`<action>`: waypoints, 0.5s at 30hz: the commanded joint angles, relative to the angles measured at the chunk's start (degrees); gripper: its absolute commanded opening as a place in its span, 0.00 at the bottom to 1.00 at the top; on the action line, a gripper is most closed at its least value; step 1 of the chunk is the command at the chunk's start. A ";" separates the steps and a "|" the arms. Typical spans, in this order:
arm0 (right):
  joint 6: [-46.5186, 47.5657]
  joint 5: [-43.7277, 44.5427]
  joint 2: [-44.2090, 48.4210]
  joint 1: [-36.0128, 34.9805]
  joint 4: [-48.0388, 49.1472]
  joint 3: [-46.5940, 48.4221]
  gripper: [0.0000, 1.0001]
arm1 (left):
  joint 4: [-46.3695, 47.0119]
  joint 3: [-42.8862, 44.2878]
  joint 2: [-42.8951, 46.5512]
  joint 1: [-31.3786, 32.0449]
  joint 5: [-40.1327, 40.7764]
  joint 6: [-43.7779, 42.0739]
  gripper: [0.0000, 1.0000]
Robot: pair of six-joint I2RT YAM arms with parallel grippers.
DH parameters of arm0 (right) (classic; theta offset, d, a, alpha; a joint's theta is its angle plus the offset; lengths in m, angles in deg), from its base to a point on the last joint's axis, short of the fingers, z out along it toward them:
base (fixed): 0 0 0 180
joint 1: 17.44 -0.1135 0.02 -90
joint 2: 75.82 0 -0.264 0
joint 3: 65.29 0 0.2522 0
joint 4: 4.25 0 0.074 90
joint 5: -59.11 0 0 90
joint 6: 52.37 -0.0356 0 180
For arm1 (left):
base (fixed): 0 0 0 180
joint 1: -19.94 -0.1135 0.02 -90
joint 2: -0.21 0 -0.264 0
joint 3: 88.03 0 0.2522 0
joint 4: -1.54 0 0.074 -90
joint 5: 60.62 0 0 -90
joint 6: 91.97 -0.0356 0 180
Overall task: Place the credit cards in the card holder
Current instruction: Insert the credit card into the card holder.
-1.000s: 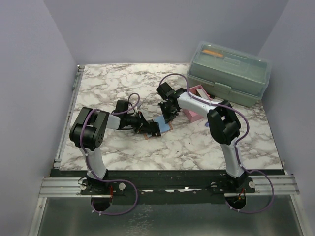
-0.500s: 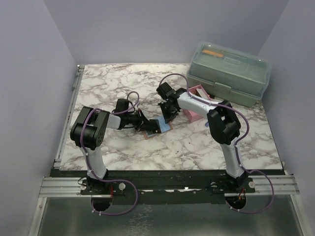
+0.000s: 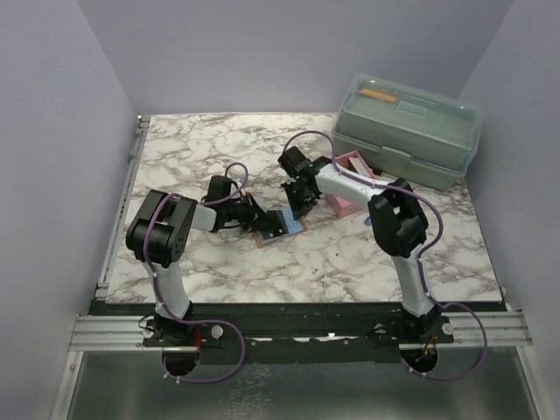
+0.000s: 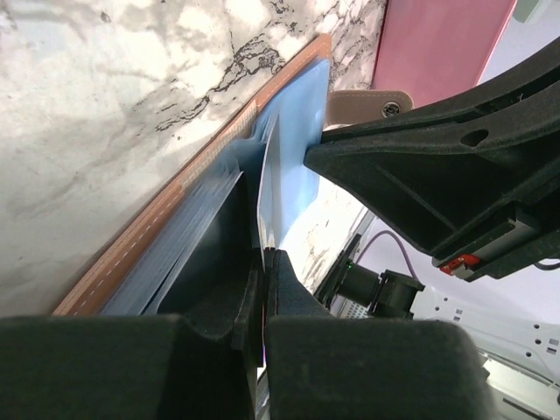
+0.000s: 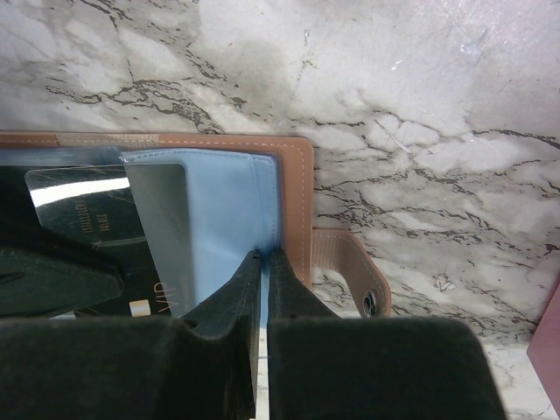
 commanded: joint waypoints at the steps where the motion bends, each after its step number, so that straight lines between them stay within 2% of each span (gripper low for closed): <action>1: -0.74 -2.28 -3.73 -0.37 -1.71 -2.91 0.06 | 2.12 -1.69 -1.13 1.85 8.29 0.73 0.00; 6: -2.74 -7.03 -1.83 0.40 -1.47 -3.65 0.11 | 2.41 -2.79 -0.76 3.07 11.02 2.63 0.00; 12: -3.56 -9.73 0.60 1.79 -0.44 -5.08 0.12 | 1.77 -4.59 3.47 3.43 13.69 5.76 0.31; 15: -3.61 -10.16 1.41 1.97 -0.11 -5.01 0.13 | -4.87 -3.59 6.67 4.01 16.17 5.96 0.42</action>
